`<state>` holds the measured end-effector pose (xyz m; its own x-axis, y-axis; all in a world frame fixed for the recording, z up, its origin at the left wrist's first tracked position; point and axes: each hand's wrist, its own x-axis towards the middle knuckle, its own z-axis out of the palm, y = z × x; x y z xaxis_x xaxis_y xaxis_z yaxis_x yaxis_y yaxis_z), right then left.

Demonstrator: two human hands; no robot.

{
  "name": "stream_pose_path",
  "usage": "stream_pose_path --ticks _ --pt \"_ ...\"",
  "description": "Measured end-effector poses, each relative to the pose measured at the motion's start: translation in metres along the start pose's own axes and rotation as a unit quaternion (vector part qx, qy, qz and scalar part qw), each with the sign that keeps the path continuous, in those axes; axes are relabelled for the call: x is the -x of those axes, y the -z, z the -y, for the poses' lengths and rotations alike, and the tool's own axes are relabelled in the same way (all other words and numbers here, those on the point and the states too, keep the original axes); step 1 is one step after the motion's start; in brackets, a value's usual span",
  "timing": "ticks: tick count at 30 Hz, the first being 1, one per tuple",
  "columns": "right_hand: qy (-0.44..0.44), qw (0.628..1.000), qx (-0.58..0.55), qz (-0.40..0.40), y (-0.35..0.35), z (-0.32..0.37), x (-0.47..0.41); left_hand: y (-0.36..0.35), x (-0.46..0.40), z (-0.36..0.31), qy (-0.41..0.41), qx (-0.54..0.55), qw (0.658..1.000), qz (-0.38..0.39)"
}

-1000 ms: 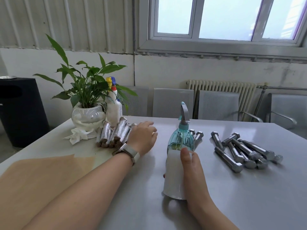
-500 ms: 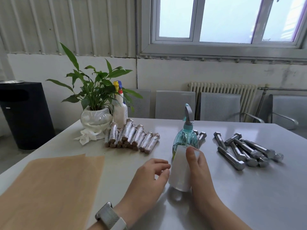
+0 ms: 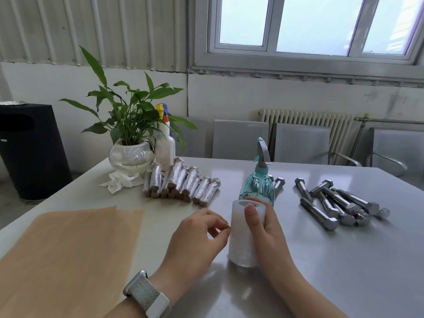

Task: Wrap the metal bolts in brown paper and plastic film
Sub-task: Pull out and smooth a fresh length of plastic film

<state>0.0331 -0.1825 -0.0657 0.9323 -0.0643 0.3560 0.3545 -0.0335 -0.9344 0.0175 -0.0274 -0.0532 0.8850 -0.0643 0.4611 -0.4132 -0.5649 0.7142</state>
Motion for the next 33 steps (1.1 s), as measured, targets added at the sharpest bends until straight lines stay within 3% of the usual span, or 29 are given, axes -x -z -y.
stream_pose_path --ticks 16,21,29,33 --pt "-0.032 0.999 -0.006 0.002 -0.001 0.001 0.001 0.006 0.001 -0.005 -0.034 -0.046 0.998 0.008" --pt "-0.070 0.996 -0.061 -0.012 0.000 0.000 -0.002 0.008 -0.003 -0.003 0.096 0.129 0.985 0.056" --pt "-0.101 0.992 -0.078 -0.004 0.003 0.001 -0.002 0.002 -0.005 0.003 0.185 0.368 0.909 0.063" --pt "-0.114 0.990 -0.085 -0.008 0.002 0.003 -0.003 0.000 -0.007 0.006 0.212 0.422 0.879 0.069"
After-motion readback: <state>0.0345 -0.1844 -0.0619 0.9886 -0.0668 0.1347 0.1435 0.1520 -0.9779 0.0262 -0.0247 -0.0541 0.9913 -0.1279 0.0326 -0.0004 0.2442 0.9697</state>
